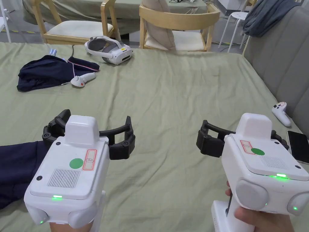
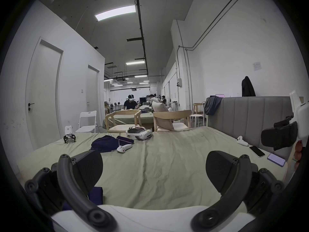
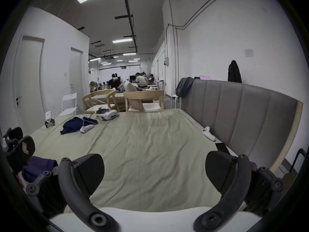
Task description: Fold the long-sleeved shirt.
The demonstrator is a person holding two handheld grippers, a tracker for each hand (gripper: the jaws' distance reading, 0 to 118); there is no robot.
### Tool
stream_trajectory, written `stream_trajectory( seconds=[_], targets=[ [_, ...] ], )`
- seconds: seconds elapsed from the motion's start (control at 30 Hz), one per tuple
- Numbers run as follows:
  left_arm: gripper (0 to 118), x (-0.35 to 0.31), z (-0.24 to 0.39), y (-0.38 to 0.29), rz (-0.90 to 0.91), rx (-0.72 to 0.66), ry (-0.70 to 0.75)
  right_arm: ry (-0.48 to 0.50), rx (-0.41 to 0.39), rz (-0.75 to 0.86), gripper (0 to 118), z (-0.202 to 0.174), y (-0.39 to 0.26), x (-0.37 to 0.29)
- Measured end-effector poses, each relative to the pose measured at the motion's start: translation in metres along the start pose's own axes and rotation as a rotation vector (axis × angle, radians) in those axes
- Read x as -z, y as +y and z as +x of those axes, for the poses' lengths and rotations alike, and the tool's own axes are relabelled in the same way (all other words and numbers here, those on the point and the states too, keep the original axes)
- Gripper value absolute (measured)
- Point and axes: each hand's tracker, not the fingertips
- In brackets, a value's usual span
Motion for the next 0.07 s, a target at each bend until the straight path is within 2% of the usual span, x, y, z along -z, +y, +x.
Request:
stream_trajectory(
  seconds=[0.07],
  targets=[
    [111,-0.0001,0.0004,0.0003,0.000,0.000,-0.002,0.008,-0.039,0.039,118,0.0016,-0.0011,-0.0016]
  ],
)
